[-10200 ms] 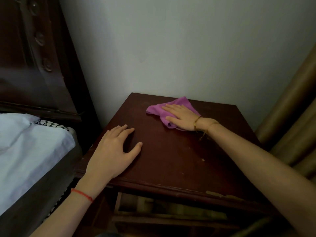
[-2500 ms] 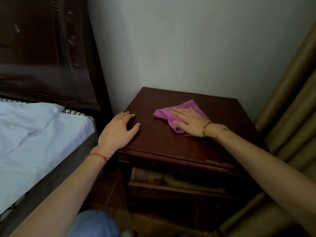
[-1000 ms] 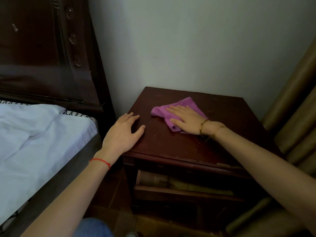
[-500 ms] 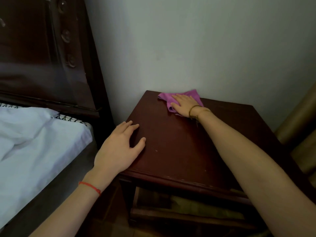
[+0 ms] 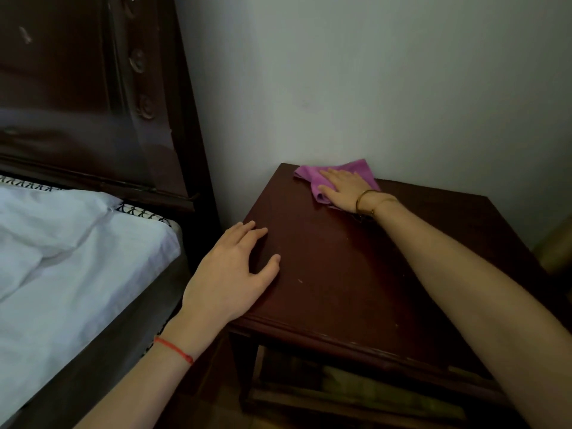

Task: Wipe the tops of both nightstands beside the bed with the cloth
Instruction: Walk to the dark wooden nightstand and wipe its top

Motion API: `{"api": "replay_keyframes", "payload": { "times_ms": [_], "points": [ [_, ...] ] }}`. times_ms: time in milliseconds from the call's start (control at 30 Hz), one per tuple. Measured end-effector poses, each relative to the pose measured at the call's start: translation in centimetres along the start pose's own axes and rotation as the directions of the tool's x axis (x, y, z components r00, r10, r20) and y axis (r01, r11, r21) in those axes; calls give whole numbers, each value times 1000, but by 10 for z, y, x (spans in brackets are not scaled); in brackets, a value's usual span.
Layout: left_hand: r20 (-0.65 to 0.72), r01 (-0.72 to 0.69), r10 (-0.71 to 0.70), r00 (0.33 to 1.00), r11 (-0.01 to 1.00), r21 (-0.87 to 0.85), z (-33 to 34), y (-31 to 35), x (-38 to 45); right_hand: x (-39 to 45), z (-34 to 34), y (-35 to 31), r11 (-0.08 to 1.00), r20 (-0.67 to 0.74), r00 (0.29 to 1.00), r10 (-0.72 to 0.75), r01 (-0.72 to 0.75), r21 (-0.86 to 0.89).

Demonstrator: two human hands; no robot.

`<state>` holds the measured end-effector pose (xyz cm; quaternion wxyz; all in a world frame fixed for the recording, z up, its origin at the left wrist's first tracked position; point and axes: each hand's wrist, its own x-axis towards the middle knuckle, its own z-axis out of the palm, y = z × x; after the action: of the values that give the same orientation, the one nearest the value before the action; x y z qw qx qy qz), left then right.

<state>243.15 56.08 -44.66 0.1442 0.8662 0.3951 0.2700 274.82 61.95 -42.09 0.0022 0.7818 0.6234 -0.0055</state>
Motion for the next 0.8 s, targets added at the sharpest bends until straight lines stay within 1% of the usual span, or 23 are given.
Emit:
{"api": "replay_keyframes", "payload": {
  "times_ms": [67, 133, 200, 267, 367, 400, 467, 533, 600, 667, 700, 733, 800],
  "points": [
    [0, 1, -1, 1000, 1000, 2, 1, -1, 1, -21, 0, -17, 993, -9, 993, -115, 115, 31],
    [2, 3, -3, 1000, 1000, 4, 1, 0, 1, -51, 2, -27, 969, -33, 970, -241, 242, 53],
    [-1, -1, 1, 1000, 1000, 8, 1, 0, 1, -71, 4, -24, 952, -32, 954, -299, 301, 59],
    [1, 1, -1, 1000, 1000, 5, 1, 0, 1, -70, 2, -8, 963, -8, 965, -262, 262, 57],
    [2, 5, -5, 1000, 1000, -6, -1, 1, 0, -52, -3, 14, 997, 22, 997, -70, 69, 34],
    [2, 6, -6, 1000, 1000, -8, -1, 0, 1, -50, -2, 15, 999, 23, 999, -36, 35, 24],
    [-2, 8, -8, 1000, 1000, -17, -1, 0, 0, -60, -1, 7, 998, 12, 998, -58, 58, 16],
    [-11, 5, -5, 1000, 1000, -19, 0, 0, 1, -89, -1, -11, 985, 5, 987, -163, 163, 49],
    [-17, 7, -7, 1000, 1000, -13, 1, -1, 2, -126, 1, -25, 954, -8, 957, -292, 291, 76],
    [-11, 10, -10, 1000, 1000, -9, 1, 0, 2, -153, 2, -26, 924, -10, 929, -371, 370, 101],
    [-5, 11, -11, 1000, 1000, -7, 1, 0, 2, -157, 1, -20, 923, -4, 928, -372, 370, 106],
    [2, 12, -12, 1000, 1000, -6, 1, 1, 2, -155, 0, -12, 936, 2, 941, -338, 336, 106],
    [13, 18, -17, 1000, 1000, -7, -1, 2, 1, -144, -3, 2, 979, 14, 982, -187, 185, 89]
  ]
}}
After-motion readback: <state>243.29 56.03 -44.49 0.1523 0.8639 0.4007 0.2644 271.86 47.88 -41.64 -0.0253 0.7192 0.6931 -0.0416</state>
